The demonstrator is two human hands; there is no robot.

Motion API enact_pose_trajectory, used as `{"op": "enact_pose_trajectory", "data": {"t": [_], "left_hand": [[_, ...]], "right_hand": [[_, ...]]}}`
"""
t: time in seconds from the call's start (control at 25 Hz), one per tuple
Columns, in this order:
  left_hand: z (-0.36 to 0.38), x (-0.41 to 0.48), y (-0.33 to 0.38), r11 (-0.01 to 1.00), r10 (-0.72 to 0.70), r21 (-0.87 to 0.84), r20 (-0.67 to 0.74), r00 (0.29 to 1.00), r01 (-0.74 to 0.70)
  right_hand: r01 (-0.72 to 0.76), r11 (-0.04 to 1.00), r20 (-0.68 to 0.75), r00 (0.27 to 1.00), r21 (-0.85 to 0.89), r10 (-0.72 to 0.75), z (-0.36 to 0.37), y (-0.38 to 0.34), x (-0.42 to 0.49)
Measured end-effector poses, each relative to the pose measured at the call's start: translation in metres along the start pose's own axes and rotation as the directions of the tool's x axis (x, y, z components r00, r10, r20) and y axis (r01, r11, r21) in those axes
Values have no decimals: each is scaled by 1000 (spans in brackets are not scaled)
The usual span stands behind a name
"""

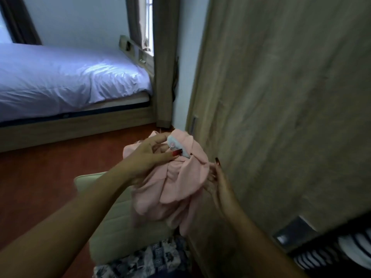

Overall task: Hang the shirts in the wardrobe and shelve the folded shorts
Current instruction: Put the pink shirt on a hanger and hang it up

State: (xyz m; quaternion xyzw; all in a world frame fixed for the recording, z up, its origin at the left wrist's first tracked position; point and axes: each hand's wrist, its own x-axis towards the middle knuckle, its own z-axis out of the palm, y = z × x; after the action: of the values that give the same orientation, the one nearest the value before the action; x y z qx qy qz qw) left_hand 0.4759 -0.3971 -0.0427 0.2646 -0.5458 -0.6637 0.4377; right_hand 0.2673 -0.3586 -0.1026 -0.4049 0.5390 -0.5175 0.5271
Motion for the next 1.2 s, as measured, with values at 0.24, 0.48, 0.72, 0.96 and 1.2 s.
{"op": "enact_pose_trajectory", "data": {"t": [0.24, 0.48, 0.72, 0.96, 1.2], "left_hand": [[164, -11, 23, 860, -60, 484, 405, 912, -158], [323, -47, 4, 862, -121, 453, 620, 775, -228], [426, -66, -17, 832, -74, 391, 781, 620, -393], [468, -62, -22, 895, -50, 327, 749, 660, -303], [498, -59, -18, 857, 66, 302, 739, 670, -418]], "right_hand": [[-99, 993, 139, 986, 59, 90, -113, -51, -99], [30, 998, -1, 1000, 56, -30, -257, -47, -241], [149, 861, 110, 988, -486, -109, -338, -50, -335], [325, 796, -209, 851, -511, -481, -387, -78, -381], [391, 762, -126, 845, -517, -519, -378, -79, -386]]}}
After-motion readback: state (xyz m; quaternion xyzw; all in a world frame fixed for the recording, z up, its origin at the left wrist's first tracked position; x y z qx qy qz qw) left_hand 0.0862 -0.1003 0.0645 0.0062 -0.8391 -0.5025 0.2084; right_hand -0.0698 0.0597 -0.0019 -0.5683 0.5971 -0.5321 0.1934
